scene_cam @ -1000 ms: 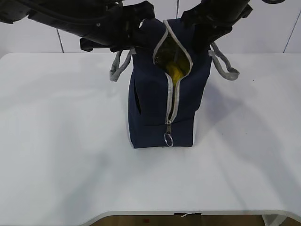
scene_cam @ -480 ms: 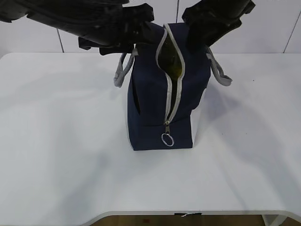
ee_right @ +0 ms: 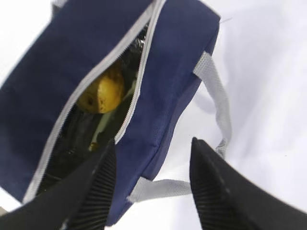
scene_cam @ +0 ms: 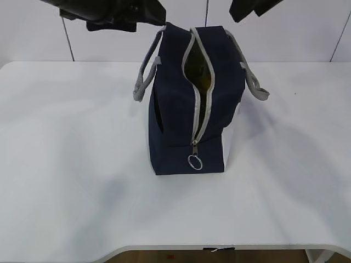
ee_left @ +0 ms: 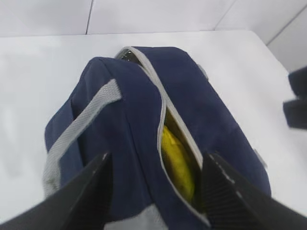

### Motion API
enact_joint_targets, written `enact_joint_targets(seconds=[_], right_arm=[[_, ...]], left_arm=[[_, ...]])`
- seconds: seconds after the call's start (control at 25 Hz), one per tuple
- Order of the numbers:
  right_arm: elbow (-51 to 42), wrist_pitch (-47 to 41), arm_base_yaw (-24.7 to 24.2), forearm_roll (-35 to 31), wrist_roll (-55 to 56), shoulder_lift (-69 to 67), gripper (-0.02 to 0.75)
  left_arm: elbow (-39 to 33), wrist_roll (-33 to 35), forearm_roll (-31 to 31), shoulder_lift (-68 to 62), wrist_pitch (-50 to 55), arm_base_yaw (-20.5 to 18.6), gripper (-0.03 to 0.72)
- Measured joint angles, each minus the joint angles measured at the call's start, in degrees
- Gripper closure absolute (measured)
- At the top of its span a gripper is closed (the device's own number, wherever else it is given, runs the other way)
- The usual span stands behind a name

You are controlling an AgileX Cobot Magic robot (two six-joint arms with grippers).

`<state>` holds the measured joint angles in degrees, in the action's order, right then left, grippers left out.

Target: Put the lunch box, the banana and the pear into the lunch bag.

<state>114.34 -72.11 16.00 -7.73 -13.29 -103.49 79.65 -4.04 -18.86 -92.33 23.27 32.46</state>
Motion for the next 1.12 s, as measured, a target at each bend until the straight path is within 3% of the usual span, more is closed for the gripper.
enact_joint_targets(seconds=[0.16, 0.44, 1.12], right_arm=[[0.0, 0.0, 0.0, -0.5, 0.7, 3.0, 0.33], [-0.9, -0.1, 0.0, -1.7, 2.0, 8.8, 0.33], [-26.4, -0.2, 0.0, -2.9, 2.2, 25.9, 0.33]], left_arm=[[0.0, 0.0, 4.7, 3.9, 7.8, 0.0, 0.254], [0.0, 0.0, 7.2, 10.6, 17.7, 0.0, 0.273], [0.0, 0.8, 8.8, 18.1, 33.4, 0.0, 0.322]])
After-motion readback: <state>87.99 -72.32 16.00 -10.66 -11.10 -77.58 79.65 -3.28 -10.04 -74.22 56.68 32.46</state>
